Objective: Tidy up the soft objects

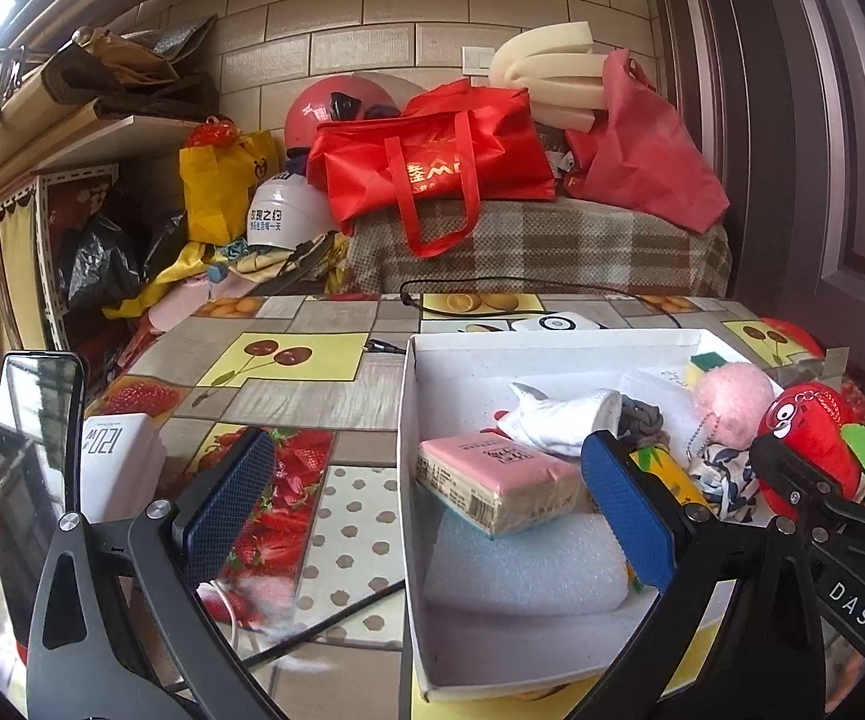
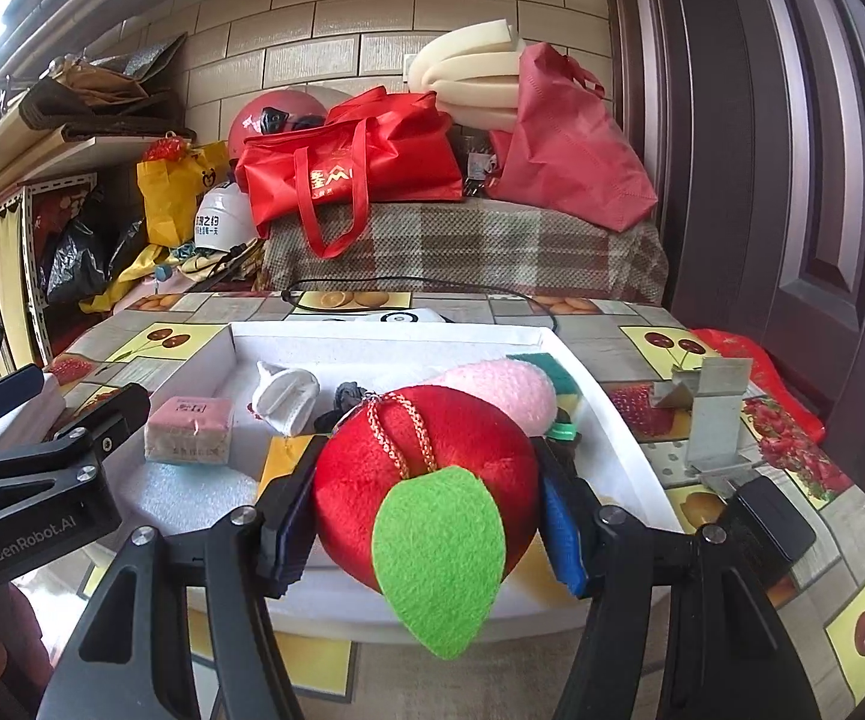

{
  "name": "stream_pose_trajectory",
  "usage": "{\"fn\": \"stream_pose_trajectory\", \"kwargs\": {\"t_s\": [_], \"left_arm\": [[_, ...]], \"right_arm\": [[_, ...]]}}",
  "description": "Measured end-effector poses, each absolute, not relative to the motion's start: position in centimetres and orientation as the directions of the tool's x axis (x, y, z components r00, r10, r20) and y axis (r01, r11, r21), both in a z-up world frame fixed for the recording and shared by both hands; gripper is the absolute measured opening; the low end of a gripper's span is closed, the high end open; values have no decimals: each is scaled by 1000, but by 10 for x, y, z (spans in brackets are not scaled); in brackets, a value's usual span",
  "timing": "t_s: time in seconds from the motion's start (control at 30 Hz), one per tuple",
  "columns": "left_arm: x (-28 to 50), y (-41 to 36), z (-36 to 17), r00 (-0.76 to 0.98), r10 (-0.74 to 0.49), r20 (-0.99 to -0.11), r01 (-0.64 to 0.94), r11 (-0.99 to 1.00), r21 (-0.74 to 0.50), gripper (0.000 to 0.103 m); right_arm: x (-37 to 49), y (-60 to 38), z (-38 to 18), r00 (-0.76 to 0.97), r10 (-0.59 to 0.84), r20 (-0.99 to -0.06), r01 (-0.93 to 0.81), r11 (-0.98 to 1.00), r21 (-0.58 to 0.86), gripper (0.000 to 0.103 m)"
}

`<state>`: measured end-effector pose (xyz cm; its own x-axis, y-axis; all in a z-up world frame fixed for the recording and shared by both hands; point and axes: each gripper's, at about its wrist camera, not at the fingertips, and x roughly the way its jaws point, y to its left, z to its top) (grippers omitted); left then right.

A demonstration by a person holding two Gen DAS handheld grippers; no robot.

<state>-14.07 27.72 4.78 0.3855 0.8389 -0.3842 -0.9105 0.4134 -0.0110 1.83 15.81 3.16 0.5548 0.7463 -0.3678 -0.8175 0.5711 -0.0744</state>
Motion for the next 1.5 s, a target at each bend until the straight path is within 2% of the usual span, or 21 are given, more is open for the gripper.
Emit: {"fn": "stream_pose_trajectory", "kwargs": {"t_s": [0.73,0.8,0.83,0.87,0.97,1.03,1.1,1.2,1.5], "left_arm": [[-134,302,47,387,834,-393,-915,402,-46,103],[-134,300,48,391,836,-385,-913,405,-47,103],[-135,300,48,391,838,-381,-913,405,-47,103],[-135,300,48,391,839,-378,-913,404,-48,103],[-137,299,49,388,844,-371,-916,399,-50,103],[-138,297,50,386,850,-358,-917,395,-51,103],[-140,292,51,390,858,-335,-916,397,-52,103],[-142,286,53,398,862,-312,-913,404,-49,103],[-158,261,51,403,850,-339,-909,413,-45,103]], "right_arm": [[52,214,30,579,690,-434,-795,596,-111,64],[50,214,31,584,689,-430,-792,599,-117,68],[50,215,31,584,687,-433,-792,598,-121,74],[50,215,30,587,683,-434,-790,601,-124,85],[46,214,32,598,686,-415,-786,603,-136,95],[43,211,33,605,692,-393,-784,604,-143,96],[40,208,35,612,700,-367,-781,607,-146,103],[38,202,37,612,708,-352,-782,607,-139,103],[23,169,35,604,715,-353,-784,613,-99,103]]}}
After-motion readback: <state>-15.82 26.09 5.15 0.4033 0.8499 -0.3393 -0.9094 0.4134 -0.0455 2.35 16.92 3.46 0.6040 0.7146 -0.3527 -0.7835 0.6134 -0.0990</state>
